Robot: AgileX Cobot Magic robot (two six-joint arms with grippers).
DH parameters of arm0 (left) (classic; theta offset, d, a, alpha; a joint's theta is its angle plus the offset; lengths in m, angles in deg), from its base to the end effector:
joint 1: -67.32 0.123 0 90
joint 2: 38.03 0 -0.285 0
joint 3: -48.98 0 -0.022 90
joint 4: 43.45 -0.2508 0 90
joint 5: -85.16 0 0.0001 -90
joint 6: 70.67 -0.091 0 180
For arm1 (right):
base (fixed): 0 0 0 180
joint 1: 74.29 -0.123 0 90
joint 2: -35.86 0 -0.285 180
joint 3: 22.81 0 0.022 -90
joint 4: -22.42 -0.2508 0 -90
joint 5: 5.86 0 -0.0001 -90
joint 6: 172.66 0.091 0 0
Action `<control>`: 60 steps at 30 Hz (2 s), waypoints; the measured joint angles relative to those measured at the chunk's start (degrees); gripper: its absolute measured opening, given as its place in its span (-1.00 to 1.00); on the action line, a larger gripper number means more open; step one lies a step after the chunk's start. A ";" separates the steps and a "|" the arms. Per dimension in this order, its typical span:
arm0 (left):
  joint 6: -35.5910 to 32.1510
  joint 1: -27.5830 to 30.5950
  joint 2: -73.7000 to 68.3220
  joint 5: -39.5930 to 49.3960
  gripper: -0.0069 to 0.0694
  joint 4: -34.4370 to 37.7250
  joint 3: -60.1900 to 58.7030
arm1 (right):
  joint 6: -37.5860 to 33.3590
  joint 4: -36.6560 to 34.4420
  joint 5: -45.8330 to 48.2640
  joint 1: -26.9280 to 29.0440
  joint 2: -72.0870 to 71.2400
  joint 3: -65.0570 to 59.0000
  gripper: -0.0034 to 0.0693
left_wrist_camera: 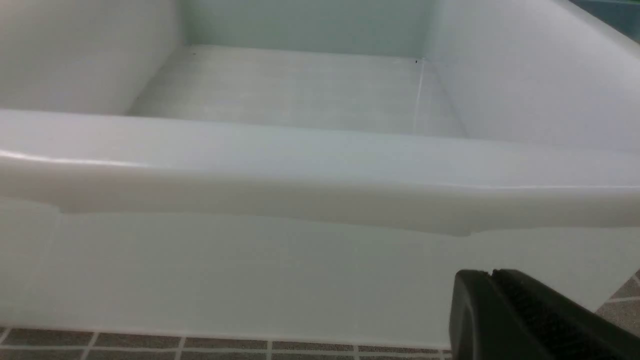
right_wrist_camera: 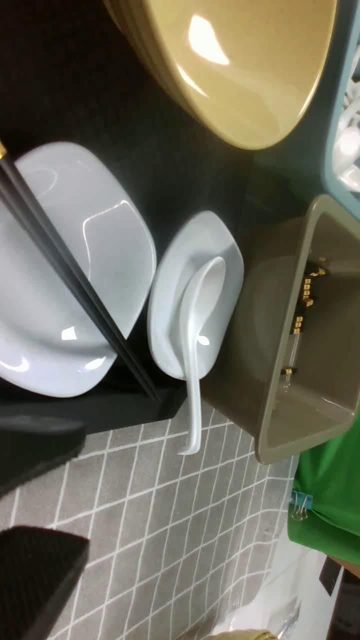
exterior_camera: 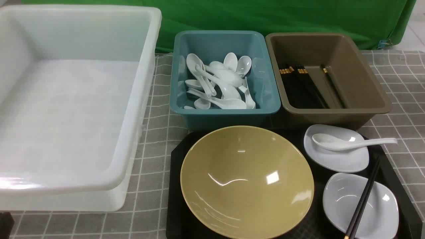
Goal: On grey table put chopsticks spoon bowls plates into blue grey white boxes.
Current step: 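Grasp the large bowl on the tray by its rim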
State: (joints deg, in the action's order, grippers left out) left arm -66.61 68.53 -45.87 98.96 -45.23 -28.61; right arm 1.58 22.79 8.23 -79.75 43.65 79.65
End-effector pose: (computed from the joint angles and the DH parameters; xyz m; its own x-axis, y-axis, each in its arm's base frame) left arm 0.0557 0.0019 0.1891 -0.1590 -0.0440 -0.9863 -0.0349 0.9986 -0.0390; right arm 0.0553 0.0051 0.1890 -0.1520 -0.1216 -0.9809 -0.1104 0.9883 -0.1054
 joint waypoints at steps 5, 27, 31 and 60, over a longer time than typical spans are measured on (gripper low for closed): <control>0.00 0.00 0.00 0.00 -0.76 0.00 0.00 | 0.00 0.00 0.00 0.00 0.00 0.00 -0.24; 0.09 0.00 0.00 0.00 -0.76 0.00 0.00 | 0.00 0.00 0.00 0.00 0.00 0.00 -0.24; 0.09 0.00 0.00 0.00 -0.76 0.00 0.00 | 0.00 0.00 0.00 0.00 0.00 0.00 -0.24; 17.12 0.00 0.00 -2.03 -0.76 39.79 0.00 | 38.79 -17.43 -5.24 0.00 0.00 0.00 -0.24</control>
State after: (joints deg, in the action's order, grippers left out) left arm -49.49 68.53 -45.87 96.94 -5.45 -28.61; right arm 40.37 5.36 2.99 -79.75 43.65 79.65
